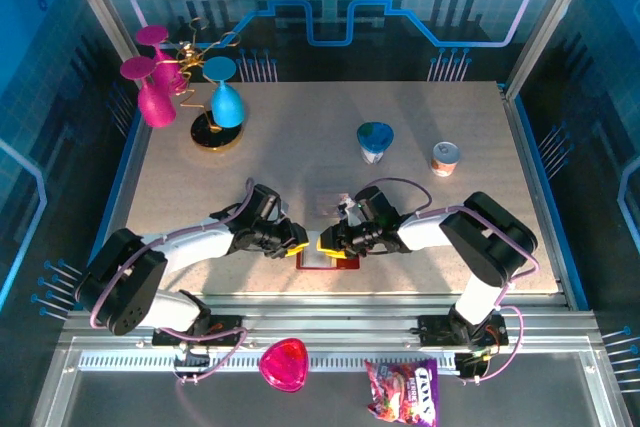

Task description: Take the credit cards out of the card holder

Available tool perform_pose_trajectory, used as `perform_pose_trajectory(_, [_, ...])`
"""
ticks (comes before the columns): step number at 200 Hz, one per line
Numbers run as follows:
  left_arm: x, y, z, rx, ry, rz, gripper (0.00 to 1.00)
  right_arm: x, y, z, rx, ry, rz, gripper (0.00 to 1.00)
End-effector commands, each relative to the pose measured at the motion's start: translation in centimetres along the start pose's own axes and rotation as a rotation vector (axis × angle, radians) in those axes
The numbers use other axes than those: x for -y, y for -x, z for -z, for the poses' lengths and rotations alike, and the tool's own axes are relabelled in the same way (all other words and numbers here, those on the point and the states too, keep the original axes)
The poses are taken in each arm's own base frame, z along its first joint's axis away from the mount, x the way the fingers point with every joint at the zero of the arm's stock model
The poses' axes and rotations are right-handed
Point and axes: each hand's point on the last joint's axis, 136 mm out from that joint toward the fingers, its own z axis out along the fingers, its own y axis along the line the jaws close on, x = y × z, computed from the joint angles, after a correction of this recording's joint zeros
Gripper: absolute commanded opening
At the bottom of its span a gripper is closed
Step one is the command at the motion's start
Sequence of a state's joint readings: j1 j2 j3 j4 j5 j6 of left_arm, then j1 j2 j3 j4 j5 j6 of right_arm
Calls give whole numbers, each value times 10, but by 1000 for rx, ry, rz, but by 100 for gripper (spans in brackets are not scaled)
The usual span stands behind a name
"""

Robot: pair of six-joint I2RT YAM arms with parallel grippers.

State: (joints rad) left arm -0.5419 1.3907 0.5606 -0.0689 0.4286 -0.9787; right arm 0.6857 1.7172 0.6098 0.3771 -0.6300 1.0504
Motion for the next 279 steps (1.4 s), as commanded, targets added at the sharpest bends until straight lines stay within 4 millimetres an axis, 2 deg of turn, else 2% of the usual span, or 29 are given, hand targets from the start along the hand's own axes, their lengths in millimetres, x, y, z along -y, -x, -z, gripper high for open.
perform_pose_trajectory(1, [11,-3,-6,-33,-35,11,28,10,-1,-2,-3,-4,-31,39])
perform_pose_trajectory(65, [6,-5,-14,-50,-28,27,30,10,-1,0,-2,-3,-33,39])
perform_pose_trajectory(180, [4,-5,-13,-45,-17,31,34,12,-3,1,-5,-12,-41,38])
perform_pose_trajectory(238, [12,-3,-13,-47,-42,26,25,12,-3,1,-6,-13,-39,38])
perform_pose_trajectory(279, [16,-3,-12,-46,-50,22,23,9,-2,2,-3,-6,-34,38])
